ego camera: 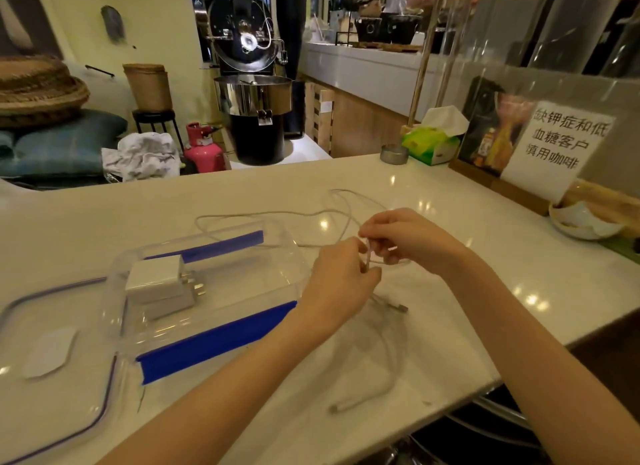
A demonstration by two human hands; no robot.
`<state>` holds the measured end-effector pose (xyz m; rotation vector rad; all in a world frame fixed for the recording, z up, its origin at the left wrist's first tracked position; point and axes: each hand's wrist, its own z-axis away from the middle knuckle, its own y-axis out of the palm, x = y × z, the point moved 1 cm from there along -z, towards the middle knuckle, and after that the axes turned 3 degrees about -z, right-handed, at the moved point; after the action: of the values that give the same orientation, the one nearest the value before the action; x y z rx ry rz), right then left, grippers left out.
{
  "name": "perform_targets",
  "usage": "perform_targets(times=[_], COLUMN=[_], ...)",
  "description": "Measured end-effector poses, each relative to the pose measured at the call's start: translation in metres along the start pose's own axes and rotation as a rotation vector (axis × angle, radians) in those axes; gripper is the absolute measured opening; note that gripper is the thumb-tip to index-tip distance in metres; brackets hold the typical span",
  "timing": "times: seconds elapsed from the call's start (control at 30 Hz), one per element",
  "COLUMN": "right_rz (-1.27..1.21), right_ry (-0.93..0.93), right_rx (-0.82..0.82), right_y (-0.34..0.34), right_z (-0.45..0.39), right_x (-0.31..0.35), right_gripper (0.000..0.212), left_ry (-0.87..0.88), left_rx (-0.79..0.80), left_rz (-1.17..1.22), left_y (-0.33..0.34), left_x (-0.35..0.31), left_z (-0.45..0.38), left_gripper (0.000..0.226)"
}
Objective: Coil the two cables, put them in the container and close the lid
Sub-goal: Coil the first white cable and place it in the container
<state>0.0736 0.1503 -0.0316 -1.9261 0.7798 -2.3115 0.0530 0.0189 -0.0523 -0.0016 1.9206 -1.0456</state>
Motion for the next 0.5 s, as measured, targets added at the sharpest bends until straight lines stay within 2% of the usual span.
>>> perform_targets(times=[0.2,0.4,0.5], right_rz=[-0.191,-0.146,-0.184], right_ry=[-0.17,-0.331,-0.39], right_rx=[0.06,0.044,-0.01], right_y=[-0.002,0.009,0.017], right_z=[0.002,-0.01,-0.02], right_x=[0.035,0.061,0.069], right_gripper=[0.015,0.02,0.023], left_ry=[-0.116,-0.161,-0.152], left_rx=[0.086,0.27,0.319], left_rz=[0.475,0.567,0.695], left_y=[-0.026,-0.064,-0.082], left_x=[-0.01,-0.008,-0.003], left_z=[-0.016,-0.023,-0.024], left_gripper=[0.018,0.027,0.033])
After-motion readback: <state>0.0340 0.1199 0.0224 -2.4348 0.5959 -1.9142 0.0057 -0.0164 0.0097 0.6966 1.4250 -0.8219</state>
